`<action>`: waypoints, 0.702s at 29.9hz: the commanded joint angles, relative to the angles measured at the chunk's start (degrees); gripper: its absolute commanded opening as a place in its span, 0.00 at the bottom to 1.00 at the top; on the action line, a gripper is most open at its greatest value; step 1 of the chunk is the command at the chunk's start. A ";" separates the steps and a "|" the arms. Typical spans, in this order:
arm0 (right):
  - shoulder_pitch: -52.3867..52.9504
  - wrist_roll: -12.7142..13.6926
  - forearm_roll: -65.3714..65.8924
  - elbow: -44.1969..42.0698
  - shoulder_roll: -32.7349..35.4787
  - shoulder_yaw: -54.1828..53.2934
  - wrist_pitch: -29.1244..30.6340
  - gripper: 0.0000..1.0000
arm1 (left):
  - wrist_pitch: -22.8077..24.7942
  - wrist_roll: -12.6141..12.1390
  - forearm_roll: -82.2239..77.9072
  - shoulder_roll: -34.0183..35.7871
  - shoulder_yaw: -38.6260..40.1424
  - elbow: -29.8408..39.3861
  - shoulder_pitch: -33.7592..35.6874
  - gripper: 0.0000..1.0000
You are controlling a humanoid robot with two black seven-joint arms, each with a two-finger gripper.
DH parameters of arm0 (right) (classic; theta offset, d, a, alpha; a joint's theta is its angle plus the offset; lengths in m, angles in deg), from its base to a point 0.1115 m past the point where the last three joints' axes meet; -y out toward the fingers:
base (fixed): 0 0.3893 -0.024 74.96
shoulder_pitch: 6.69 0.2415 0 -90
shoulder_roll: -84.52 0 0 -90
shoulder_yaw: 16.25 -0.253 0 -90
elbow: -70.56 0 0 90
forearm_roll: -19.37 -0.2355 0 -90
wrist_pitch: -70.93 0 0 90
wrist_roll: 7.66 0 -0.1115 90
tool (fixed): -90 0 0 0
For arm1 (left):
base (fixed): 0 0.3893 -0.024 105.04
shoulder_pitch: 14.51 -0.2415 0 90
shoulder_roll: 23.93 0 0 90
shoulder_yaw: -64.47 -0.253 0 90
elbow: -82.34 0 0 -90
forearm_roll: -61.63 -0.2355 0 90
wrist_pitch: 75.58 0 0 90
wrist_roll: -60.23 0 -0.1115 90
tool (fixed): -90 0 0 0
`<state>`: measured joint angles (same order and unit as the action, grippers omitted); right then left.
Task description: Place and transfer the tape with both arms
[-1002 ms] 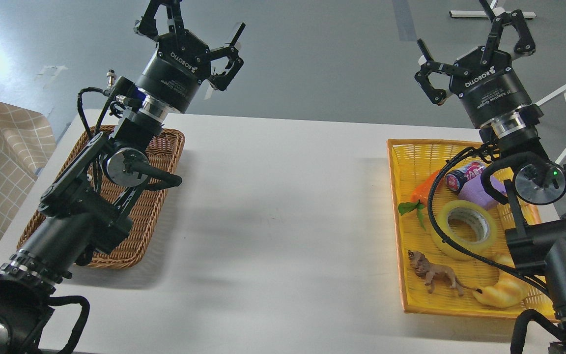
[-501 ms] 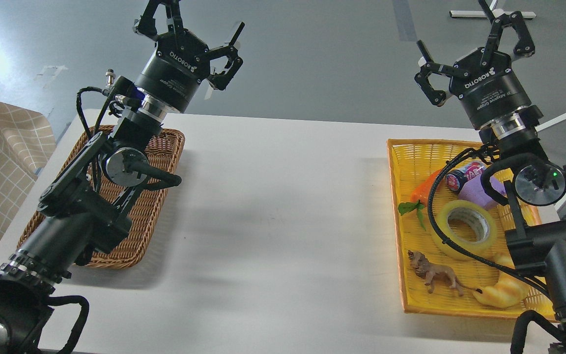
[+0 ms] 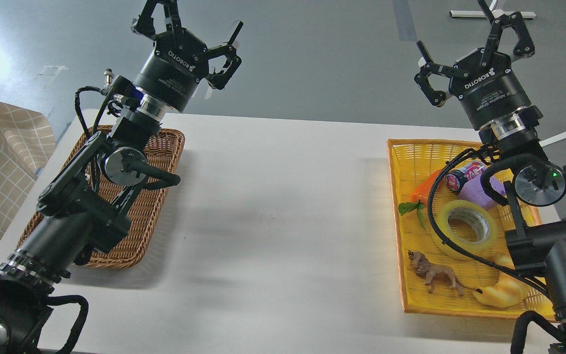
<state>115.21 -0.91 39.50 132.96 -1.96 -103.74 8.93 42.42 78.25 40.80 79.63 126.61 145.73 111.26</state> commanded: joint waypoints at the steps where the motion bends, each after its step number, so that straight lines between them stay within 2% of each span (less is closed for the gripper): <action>1: 0.01 0.01 0.00 -0.09 0.00 -0.04 0.00 1.00 | 0.00 0.00 0.00 0.07 0.08 -0.03 0.00 0.98; 21: 0.53 0.01 0.09 0.00 0.61 0.84 0.00 1.00 | 0.00 0.09 0.00 0.15 0.08 -0.03 -0.09 0.98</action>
<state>115.67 -0.90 39.51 133.04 -1.44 -103.03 8.93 42.42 78.35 40.80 79.78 126.74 145.73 111.17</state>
